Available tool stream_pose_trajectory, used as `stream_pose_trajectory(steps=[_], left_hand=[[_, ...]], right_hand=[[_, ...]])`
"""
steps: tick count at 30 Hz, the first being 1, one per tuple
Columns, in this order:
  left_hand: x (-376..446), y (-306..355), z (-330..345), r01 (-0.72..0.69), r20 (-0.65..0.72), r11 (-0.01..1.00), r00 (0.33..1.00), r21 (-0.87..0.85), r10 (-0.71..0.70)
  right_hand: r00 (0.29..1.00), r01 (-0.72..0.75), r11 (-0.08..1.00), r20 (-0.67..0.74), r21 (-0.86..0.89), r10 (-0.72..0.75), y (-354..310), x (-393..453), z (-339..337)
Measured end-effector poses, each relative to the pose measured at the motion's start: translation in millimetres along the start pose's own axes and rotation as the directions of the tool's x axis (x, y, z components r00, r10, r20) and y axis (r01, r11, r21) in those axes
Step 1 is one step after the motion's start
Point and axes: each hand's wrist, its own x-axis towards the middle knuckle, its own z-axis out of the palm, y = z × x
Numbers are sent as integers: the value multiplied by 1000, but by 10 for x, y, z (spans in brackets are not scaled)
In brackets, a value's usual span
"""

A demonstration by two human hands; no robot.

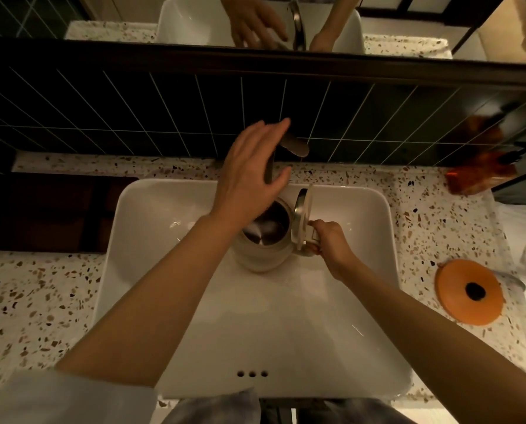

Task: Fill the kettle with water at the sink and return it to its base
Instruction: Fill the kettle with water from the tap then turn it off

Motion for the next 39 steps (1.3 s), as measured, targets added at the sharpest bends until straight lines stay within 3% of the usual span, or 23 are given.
stream_pose_trajectory(steps=[3, 6, 11, 17, 22, 27, 30, 32, 35, 37, 39], left_hand=[[214, -84, 139, -180, 146, 967, 977, 179, 155], [313, -134, 281, -207, 198, 940, 968, 273, 156], [347, -109, 384, -151, 139, 962, 983, 226, 121], [342, -138, 394, -185, 124, 965, 979, 187, 164], [419, -143, 296, 4, 76, 1000, 997, -10, -3], [412, -104, 228, 84, 77, 993, 994, -89, -77], [263, -92, 132, 214, 0, 962, 976, -169, -217], [56, -139, 75, 324, -68, 915, 935, -241, -349], [-354, -238, 48, 485, -122, 778, 813, -400, -569], [-604, -289, 54, 590, -95, 648, 699, -482, -708], [-806, -328, 87, 698, 24, 482, 580, -529, -814]], right_hand=[[1000, -18, 1000, -7, 0, 18, -24, -5, -14], [1000, -20, 1000, 0, -3, 20, -43, 7, -23], [1000, -16, 1000, 8, -5, 16, -58, 5, -26], [1000, -8, 1000, 19, -9, 8, -87, -3, -25], [1000, 6, 1000, 27, -11, -5, -82, 9, -23], [1000, 6, 1000, 15, -15, -6, -69, 23, -12], [1000, 5, 1000, 10, -18, -5, -74, 30, -11], [1000, 10, 1000, 10, -17, -10, -70, 44, -16], [1000, 21, 1000, 14, -17, -21, -51, 58, -19], [1000, 27, 999, 15, -18, -26, -55, 58, -20], [999, 30, 999, 17, -22, -29, -67, 60, -24]])
